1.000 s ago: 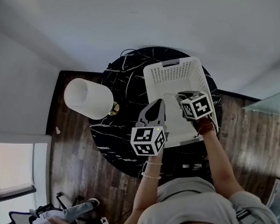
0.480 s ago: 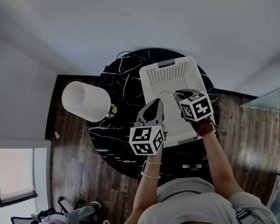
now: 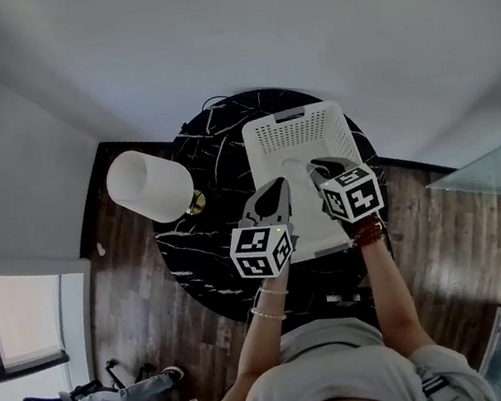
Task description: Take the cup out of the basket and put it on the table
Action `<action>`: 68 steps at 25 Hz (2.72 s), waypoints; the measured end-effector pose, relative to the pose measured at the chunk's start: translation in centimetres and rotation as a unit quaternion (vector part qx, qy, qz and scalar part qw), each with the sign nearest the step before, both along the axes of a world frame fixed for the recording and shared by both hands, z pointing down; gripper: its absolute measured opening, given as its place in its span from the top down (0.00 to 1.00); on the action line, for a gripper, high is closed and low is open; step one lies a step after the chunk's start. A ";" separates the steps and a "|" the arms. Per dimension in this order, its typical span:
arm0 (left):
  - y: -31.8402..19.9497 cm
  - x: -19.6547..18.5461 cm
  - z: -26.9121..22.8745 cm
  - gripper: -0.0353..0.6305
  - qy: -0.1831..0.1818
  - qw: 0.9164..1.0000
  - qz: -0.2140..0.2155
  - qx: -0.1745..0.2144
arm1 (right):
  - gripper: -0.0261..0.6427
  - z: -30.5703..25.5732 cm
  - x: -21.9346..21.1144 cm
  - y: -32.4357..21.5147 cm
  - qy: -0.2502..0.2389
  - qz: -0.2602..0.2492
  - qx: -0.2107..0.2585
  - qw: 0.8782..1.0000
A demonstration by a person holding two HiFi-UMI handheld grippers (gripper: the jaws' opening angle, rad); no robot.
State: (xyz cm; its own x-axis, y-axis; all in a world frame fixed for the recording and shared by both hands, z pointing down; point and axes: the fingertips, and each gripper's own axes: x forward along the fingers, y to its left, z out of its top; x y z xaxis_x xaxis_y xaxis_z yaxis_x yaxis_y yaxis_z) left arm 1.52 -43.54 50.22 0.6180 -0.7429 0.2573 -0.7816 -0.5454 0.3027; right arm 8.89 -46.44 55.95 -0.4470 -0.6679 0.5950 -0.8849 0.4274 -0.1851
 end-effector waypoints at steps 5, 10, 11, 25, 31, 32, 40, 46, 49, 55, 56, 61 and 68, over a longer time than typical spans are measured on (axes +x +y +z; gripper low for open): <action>0.3 0.4 -0.1 0.94 0.001 1.000 0.005 0.001 | 0.91 -1.4 0.2 0.6 -0.002 0.006 0.018 1.000; 0.6 0.8 -0.2 0.94 0.001 1.000 0.012 0.002 | 0.91 -2.7 0.7 1.1 -0.001 0.014 0.037 0.999; 0.6 0.9 -0.2 0.94 0.001 1.000 0.013 0.002 | 0.91 -2.9 0.8 1.1 -0.001 0.015 0.040 0.999; 1.6 1.5 -1.0 0.94 -0.002 1.000 0.026 0.010 | 0.91 -6.2 1.3 2.8 -0.012 0.032 0.083 0.996; 2.1 1.7 -1.2 0.94 -0.003 0.999 0.030 0.012 | 0.91 -7.3 1.4 3.6 -0.016 0.037 0.097 0.994; 2.2 1.7 -1.3 0.94 -0.004 0.999 0.031 0.013 | 0.91 -7.5 1.5 3.8 -0.016 0.038 0.099 0.994; 2.8 1.8 -2.0 0.94 -0.007 0.999 0.034 0.020 | 0.91 -9.1 1.8 4.6 -0.022 0.046 0.119 0.992; 3.1 1.8 -2.6 0.94 -0.006 0.999 0.033 0.028 | 0.91 -10.4 1.6 5.4 -0.028 0.048 0.133 0.990; 3.4 1.9 -2.9 0.94 -0.005 0.999 0.033 0.031 | 0.91 -11.0 1.6 5.9 -0.028 0.048 0.140 0.989; 3.9 1.8 -3.5 0.94 -0.003 0.999 0.034 0.038 | 0.91 -11.6 1.8 6.7 -0.028 0.052 0.145 0.988; 4.0 1.8 -3.6 0.94 -0.003 0.999 0.034 0.039 | 0.91 -11.6 1.8 6.8 -0.028 0.053 0.146 0.988; 4.3 1.7 -4.0 0.94 -0.003 0.999 0.032 0.043 | 0.91 -11.9 1.8 7.3 -0.029 0.052 0.148 0.987; 4.5 1.6 -4.2 0.94 -0.004 0.998 0.032 0.047 | 0.91 -12.3 1.9 7.7 -0.030 0.055 0.155 0.986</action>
State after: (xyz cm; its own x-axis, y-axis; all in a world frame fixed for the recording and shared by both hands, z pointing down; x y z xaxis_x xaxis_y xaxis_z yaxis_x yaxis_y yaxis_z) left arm 3.16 -39.01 45.97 0.6633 -0.7226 0.1946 -0.7464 -0.6201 0.2416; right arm 10.79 -38.73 43.63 -0.3906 -0.8597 0.3293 -0.9202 0.3742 -0.1147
